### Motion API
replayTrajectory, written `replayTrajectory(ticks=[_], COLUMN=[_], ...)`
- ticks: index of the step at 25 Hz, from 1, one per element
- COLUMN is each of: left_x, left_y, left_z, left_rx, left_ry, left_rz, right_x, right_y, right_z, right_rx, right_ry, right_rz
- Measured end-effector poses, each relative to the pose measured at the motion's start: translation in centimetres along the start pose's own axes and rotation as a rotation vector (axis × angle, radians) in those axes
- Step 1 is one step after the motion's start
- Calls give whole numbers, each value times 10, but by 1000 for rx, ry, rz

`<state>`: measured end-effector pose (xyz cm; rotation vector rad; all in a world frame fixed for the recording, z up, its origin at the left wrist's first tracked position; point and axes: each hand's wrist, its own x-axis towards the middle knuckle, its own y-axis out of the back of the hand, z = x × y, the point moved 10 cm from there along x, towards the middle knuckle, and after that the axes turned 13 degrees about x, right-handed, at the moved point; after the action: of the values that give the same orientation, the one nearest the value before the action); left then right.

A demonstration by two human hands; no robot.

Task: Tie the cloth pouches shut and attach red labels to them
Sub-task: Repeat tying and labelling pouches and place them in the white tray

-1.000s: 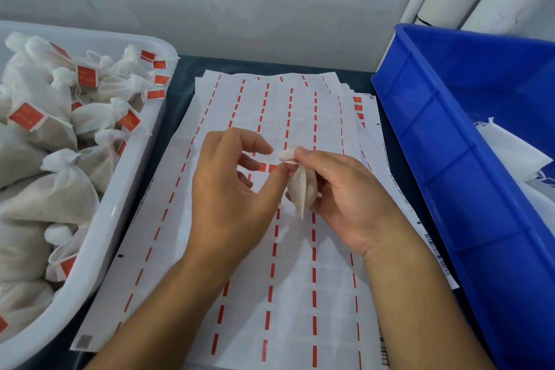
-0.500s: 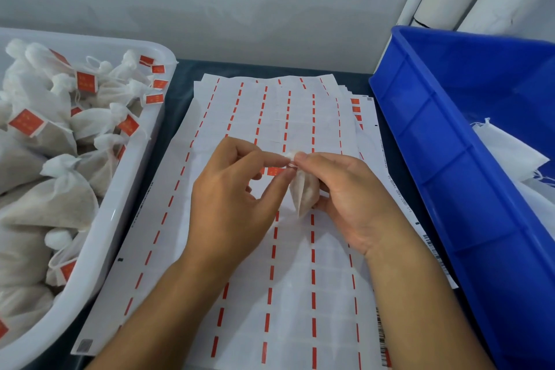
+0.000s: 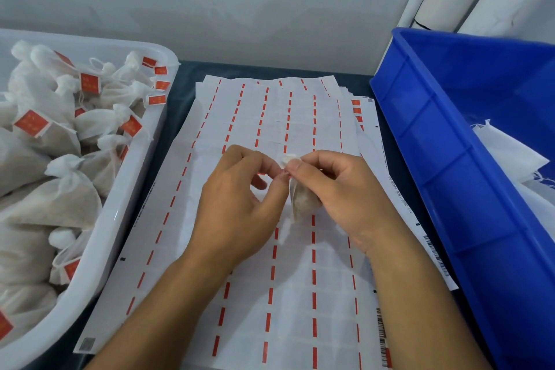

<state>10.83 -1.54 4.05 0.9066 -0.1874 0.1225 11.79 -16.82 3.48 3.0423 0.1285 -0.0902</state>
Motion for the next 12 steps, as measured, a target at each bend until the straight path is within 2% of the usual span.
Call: replayTrajectory(ticks=[6,9,12], left_x=[-7,-15,-17], left_y=[-33,-42,-41], left_z=[-11,-13,-6], left_rx=[-485,-806,-1074], left_ry=[263,483,514], left_rz=[-346,-458,-499], right_x=[1,0,0], right_y=[-3,-7,-5], right_z=[-5,-7,-9], right_rx=[20,48,119], right_ry=[81,86,91], right_rz=[-52,-86,-97])
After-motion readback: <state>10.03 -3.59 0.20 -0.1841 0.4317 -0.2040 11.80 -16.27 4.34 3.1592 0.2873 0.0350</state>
